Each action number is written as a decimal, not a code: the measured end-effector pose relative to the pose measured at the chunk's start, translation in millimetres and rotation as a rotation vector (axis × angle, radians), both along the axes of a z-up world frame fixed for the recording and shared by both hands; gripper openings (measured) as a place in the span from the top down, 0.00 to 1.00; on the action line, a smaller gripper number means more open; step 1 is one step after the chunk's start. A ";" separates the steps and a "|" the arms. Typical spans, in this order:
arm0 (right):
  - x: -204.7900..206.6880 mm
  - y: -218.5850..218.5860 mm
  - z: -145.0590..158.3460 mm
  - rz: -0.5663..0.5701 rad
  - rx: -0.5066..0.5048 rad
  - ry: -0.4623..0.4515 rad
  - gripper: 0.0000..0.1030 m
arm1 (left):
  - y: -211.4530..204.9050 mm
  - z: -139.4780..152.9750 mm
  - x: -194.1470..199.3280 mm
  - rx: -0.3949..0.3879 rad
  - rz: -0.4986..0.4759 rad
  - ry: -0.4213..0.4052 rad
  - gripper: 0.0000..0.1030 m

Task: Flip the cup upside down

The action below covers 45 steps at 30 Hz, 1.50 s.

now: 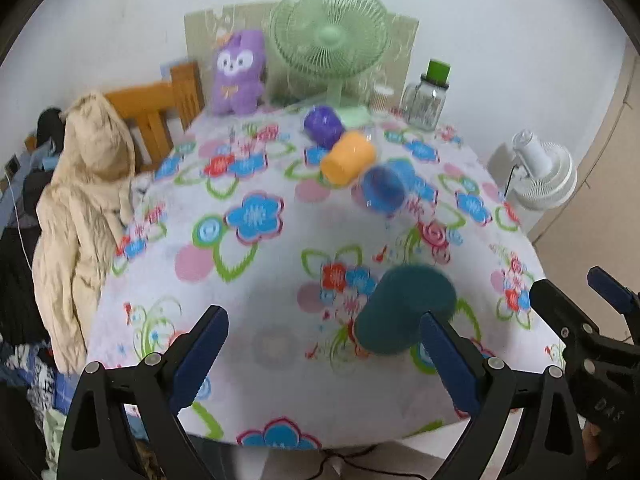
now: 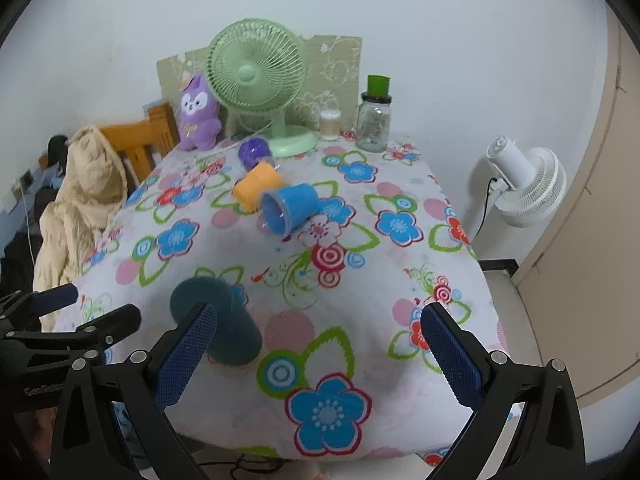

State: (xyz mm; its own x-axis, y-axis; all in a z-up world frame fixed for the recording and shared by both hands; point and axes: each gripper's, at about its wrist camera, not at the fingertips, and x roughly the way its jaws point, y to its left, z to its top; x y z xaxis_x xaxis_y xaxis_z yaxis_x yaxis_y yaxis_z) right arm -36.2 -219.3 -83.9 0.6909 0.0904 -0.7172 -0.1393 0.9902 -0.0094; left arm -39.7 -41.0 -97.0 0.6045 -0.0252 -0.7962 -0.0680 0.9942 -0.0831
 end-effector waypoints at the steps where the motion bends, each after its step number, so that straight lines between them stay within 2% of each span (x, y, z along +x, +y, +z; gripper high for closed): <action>1: 1.2 -0.8 1.0 -0.005 0.004 -0.006 0.00 | 0.5 2.3 1.3 0.005 0.002 -0.016 0.03; 8: 9.5 -2.0 8.3 -0.001 0.001 -0.009 0.00 | 14.5 12.7 5.8 -0.012 0.039 -0.045 0.02; 12: 7.9 -3.1 7.7 -0.009 0.010 0.003 0.00 | 14.4 11.7 3.8 -0.014 0.024 -0.046 0.00; 31: -11.6 4.7 -2.3 0.016 0.007 0.063 0.00 | 8.6 0.8 -16.0 -0.036 -0.014 0.007 0.00; 45: -18.4 7.3 1.2 0.015 0.006 0.039 0.00 | 8.0 5.8 -19.4 0.001 -0.021 -0.022 0.00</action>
